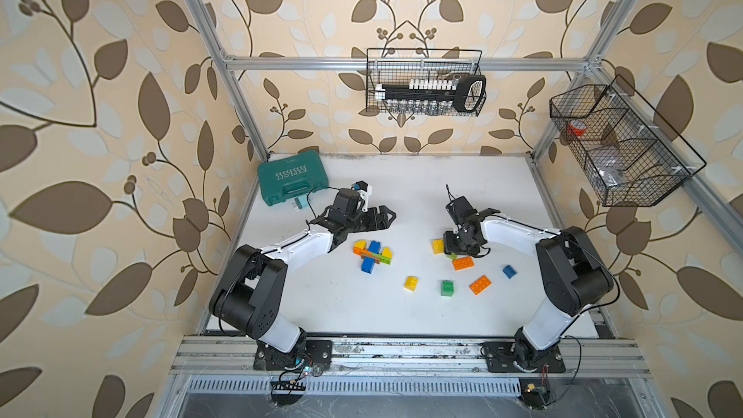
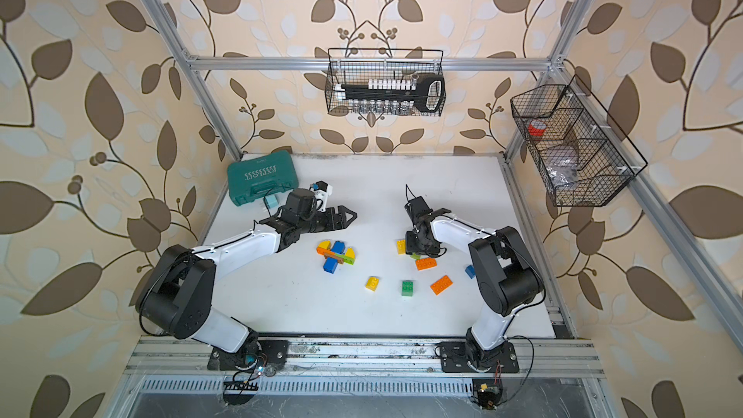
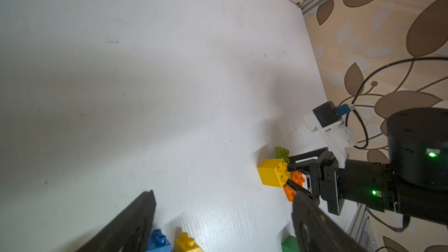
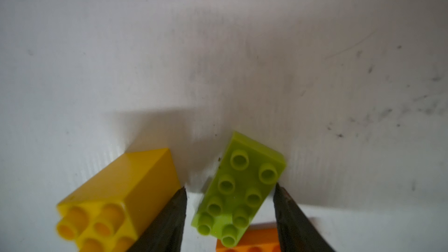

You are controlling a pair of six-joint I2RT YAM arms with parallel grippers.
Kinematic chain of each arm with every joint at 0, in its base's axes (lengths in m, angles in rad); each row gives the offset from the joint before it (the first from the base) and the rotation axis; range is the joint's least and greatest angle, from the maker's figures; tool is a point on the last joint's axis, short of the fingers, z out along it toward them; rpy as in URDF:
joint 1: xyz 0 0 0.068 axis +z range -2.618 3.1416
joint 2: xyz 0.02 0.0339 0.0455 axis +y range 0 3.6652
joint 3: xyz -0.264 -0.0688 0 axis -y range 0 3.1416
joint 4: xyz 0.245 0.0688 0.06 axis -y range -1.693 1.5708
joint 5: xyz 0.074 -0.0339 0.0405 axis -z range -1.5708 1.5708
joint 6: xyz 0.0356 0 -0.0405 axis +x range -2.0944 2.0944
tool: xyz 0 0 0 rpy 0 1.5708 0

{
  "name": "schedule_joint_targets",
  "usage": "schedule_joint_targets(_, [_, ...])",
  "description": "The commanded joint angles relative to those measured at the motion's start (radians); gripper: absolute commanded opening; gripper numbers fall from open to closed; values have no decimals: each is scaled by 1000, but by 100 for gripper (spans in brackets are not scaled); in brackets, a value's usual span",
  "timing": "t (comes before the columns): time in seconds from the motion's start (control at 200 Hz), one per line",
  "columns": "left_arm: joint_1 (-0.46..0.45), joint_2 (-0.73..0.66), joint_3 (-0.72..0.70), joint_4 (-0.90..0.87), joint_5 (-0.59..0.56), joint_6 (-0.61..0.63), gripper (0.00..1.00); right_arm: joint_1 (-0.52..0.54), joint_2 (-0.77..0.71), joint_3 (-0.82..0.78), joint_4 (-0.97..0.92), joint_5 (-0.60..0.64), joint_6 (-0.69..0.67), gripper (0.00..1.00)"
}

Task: Assemble a fork with lego
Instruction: Pick up the lego brick from the center of the board.

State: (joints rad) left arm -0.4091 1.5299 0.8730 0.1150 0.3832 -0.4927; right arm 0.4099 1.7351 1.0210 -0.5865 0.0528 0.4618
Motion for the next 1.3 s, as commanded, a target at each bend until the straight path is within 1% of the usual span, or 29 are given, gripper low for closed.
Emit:
schedule_joint_targets(0.0, [0,-30,1,6,9,21,90,32,37,18,-33,52,-24,55])
schedule_joint_targets(0.16, [0,-24,7,1,14,26,90,36,44,17,-26,61,-60,42])
schedule_joint_targets(0.215, [0,-22,11,-1,13,28,90,32,43,20,-20,55,-70,39])
schedule_joint_targets(0.32, [0,-16,19,-12,11,37,90,21,48,30,-16,45,-91,37])
schedule_joint_targets(0.47, [0,-10,26,-20,10,42,90,8,73,50,-26,20,-118,40])
schedule_joint_targets(0.565, [0,-10,30,-30,5,49,90,8,73,52,-24,12,-115,39])
schedule_joint_targets(0.605, [0,-11,30,-35,2,52,90,8,71,53,-27,16,-117,36])
schedule_joint_targets(0.735, [3,-18,31,-48,-7,60,90,8,61,56,-37,30,-138,24])
schedule_joint_targets(0.79, [7,-20,33,-53,-5,61,90,9,42,56,-44,38,-149,21])
schedule_joint_targets(0.945, [20,-36,35,-67,9,72,90,7,-47,89,-100,63,-216,21])
schedule_joint_targets(1.09, [30,-58,17,-81,26,68,89,8,-118,147,-171,1,-279,22])
schedule_joint_targets(1.18, [33,-74,-10,-74,26,52,90,7,-124,185,-222,-38,-280,22])
schedule_joint_targets(1.295, [39,-81,-35,-64,32,41,89,32,-97,226,-254,-77,-258,26])
